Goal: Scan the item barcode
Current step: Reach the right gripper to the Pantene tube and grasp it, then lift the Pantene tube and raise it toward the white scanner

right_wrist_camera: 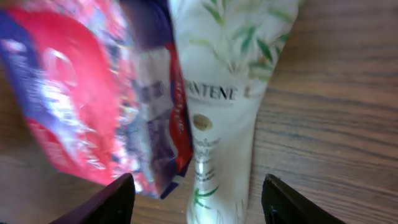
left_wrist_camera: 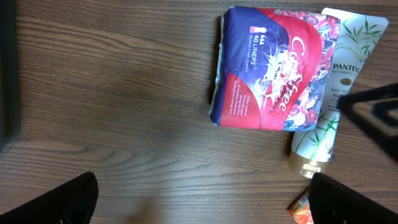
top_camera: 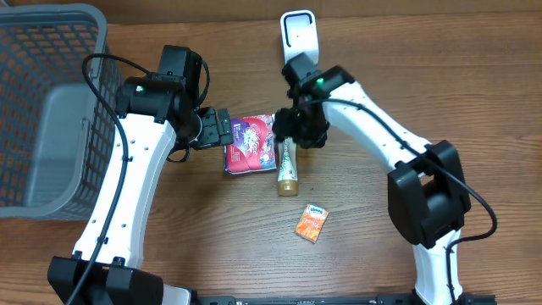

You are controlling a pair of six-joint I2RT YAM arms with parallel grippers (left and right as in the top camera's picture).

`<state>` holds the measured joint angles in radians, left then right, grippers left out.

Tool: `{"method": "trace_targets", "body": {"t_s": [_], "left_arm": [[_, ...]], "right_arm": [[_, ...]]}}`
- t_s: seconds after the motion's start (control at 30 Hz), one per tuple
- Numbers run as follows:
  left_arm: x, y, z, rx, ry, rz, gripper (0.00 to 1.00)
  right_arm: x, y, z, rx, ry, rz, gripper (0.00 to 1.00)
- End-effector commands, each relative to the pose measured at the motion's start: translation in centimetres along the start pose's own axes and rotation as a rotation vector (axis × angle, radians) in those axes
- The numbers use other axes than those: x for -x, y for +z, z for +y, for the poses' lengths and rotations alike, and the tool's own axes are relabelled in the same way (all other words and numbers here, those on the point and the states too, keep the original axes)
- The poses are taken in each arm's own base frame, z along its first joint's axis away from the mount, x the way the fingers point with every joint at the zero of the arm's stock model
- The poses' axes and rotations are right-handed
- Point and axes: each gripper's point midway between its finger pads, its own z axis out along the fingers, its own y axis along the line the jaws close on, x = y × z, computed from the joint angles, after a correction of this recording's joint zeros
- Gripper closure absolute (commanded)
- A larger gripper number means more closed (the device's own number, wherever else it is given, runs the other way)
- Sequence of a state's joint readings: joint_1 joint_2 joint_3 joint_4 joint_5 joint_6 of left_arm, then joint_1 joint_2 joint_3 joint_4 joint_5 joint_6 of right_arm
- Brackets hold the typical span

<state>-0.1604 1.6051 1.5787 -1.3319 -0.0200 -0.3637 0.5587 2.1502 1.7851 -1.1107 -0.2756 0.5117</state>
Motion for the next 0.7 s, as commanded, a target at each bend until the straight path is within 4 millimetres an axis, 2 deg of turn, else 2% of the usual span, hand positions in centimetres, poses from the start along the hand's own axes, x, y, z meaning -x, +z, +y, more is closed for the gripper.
{"method": "trace_targets", "body": {"t_s": [0.0, 0.27, 0.5, 0.57, 0.67], "left_arm": [[0.2, -0.2, 0.0, 0.005, -0.008, -0.012, 0.00], [0.2, -0.2, 0.0, 0.005, -0.008, -0.012, 0.00], [0.2, -0.2, 0.0, 0.005, -0.008, -0.012, 0.00], [0.2, -0.2, 0.0, 0.005, -0.008, -0.012, 0.00], [0.2, -0.2, 0.0, 0.005, -0.008, -0.012, 0.00]], "right_arm": [[-0.7, 1.6, -1.7, -0.120, 0.058, -0.021, 0.34], [-0.7, 2.1, -3.1, -0.181, 0.070, -0.041, 0.36], [0.4, 1.2, -6.2, -0.334, 0.084, -0.112, 0.37], [0.3, 1.3, -6.1, -0.319, 0.090, -0.102, 0.36], [-0.4, 1.7, -4.8, -0.244, 0.088, -0.050, 0.36]]}}
